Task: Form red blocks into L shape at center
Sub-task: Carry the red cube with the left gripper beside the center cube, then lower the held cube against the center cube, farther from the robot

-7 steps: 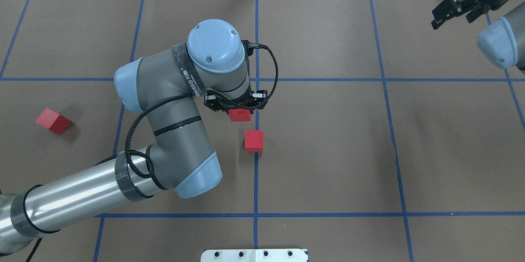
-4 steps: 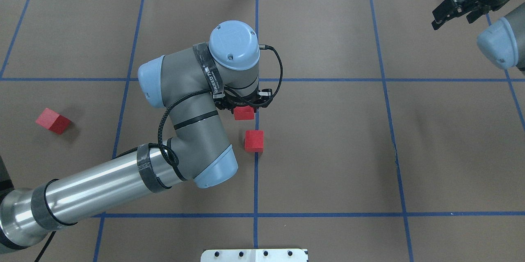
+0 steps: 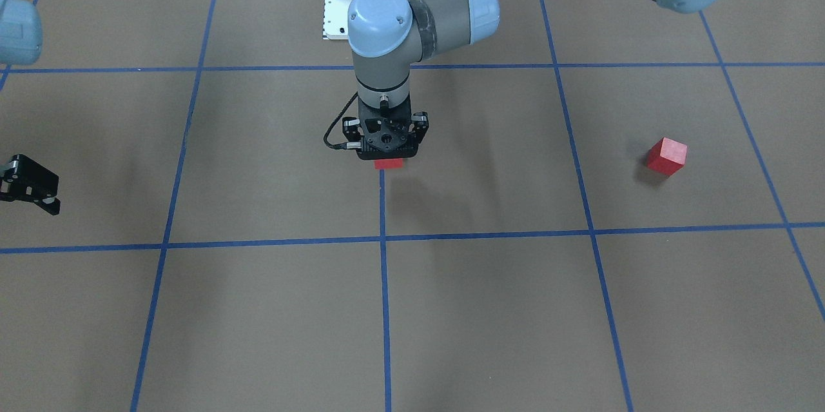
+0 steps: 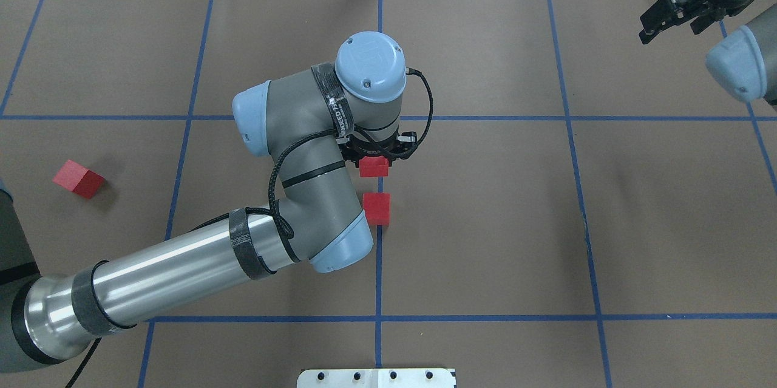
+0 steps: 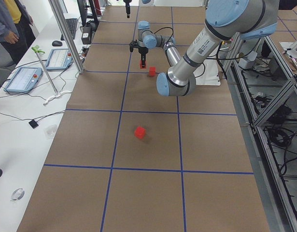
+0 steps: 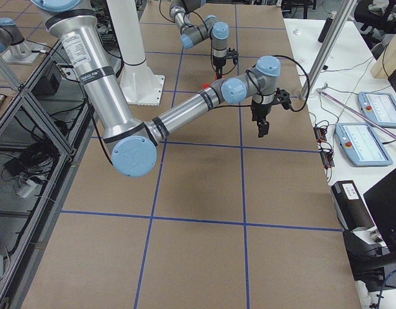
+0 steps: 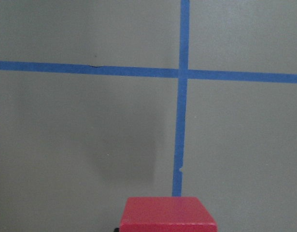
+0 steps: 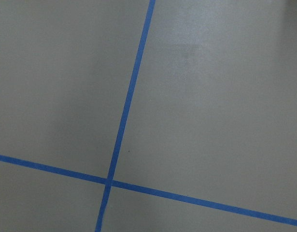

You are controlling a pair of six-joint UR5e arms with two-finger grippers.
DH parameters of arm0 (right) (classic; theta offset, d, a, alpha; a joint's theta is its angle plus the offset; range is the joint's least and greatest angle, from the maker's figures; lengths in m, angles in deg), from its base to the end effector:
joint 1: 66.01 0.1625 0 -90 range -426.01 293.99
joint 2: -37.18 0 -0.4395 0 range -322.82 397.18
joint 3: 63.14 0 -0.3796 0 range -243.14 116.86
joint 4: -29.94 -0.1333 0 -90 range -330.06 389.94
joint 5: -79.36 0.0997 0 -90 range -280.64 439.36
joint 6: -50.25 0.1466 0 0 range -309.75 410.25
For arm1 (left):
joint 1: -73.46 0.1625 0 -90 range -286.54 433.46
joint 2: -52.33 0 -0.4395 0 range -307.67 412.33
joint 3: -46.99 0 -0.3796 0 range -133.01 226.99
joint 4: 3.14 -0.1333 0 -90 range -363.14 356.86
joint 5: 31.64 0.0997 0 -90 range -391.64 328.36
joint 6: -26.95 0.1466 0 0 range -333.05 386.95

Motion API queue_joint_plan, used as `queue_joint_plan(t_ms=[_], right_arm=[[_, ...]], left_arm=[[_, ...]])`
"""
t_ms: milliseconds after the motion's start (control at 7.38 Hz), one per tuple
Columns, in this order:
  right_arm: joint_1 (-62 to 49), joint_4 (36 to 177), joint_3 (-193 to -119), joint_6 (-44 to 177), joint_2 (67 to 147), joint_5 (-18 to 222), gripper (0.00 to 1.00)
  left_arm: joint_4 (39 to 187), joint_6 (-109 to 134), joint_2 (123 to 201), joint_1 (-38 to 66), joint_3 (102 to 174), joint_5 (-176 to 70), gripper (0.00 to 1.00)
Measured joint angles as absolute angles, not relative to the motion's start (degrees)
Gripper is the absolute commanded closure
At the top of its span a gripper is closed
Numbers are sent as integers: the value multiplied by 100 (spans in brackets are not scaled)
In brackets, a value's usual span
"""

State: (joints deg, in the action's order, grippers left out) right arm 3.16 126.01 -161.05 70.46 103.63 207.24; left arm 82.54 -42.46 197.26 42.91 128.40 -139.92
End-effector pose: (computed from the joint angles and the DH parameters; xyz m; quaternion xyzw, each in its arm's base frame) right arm -0.1868 -0.6127 0.4291 0.0837 -0.3694 -0.0763 0.9223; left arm 0.6351 -0.4762 0.1771 0.0190 0.3833 -0.0233 0.9231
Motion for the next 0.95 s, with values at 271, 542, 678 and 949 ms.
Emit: queue_joint_plan(t_ms=[271, 542, 678, 949], right_arm=[[316, 12599, -16105, 7046, 10369, 20717, 0], [316, 12593, -16105, 7046, 10377, 20710, 0], [316, 12592, -16105, 7046, 10378, 20708, 0], [316, 12594, -16105, 7046, 10380, 20707, 0]], left_arm=[[8285, -4057, 19731, 4356, 12821, -13992, 100], [8338, -3838, 19725, 4380, 12765, -13990, 100], [8373, -3814, 19721, 4385, 12720, -13987, 100], [8540, -3823, 19718, 4398, 12577, -13984, 100]])
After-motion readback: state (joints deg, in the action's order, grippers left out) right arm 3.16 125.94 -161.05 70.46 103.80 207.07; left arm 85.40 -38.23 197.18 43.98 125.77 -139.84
